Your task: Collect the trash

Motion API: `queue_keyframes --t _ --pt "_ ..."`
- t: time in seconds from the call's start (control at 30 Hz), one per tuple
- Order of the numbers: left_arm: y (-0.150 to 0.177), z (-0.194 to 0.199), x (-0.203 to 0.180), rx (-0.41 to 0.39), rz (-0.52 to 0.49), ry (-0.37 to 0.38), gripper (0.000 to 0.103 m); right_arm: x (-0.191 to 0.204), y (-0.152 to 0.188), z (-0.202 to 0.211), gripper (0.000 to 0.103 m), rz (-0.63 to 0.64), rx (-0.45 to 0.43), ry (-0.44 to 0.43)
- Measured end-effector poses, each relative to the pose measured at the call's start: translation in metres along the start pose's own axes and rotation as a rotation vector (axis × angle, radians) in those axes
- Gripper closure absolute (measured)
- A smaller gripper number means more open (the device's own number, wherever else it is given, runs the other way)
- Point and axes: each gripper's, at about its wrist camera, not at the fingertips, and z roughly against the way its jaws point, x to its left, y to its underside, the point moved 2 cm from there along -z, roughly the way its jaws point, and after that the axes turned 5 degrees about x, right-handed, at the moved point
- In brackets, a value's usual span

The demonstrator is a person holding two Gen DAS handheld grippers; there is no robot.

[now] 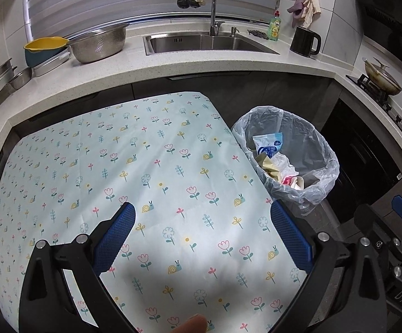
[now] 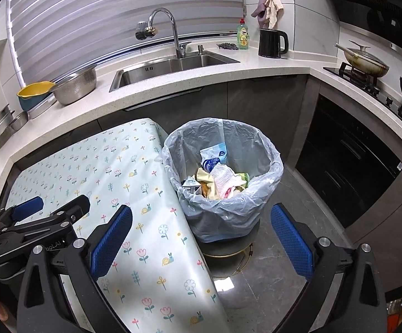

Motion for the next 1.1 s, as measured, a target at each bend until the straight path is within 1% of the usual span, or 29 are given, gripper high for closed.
queue_keyframes --t 0.27,0.57,1.1 --pt "0.002 0.0 0.0 0.0 0.006 -0.009 0.009 0.003 0.004 -0.002 0.007 0.021 0.007 0.018" --pt "0.003 0.0 -0.004 0.0 -0.007 -0.018 0.009 0.004 0.007 -0.004 0.007 0.023 0.015 0.014" --pt "0.005 -0.002 -0.007 -0.004 -0.013 -0.043 0.009 -0.004 0.011 -0.007 0.007 0.017 0.022 0.02"
